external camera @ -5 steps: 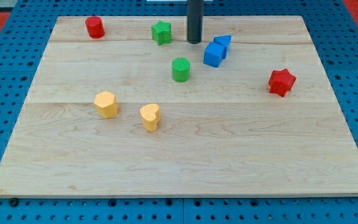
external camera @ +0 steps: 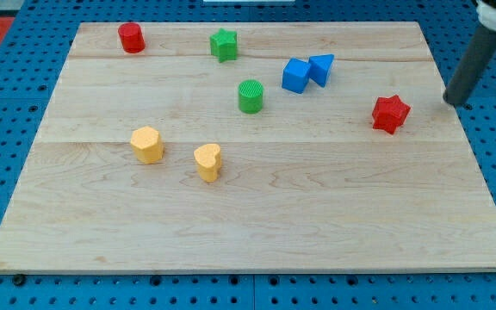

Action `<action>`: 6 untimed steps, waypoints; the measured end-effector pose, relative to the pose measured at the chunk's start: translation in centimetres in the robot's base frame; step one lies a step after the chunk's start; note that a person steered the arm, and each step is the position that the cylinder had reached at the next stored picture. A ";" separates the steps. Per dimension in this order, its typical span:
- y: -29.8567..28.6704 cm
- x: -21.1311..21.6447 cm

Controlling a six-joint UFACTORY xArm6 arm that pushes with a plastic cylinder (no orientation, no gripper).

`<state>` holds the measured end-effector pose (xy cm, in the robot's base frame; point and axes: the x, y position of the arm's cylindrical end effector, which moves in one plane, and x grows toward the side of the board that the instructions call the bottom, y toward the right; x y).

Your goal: Move the red star towards the bottom right side of the blue triangle

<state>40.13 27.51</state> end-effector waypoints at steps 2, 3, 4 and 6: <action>-5.7 0.5; -6.0 -3.3; -2.4 1.7; -14.4 -1.2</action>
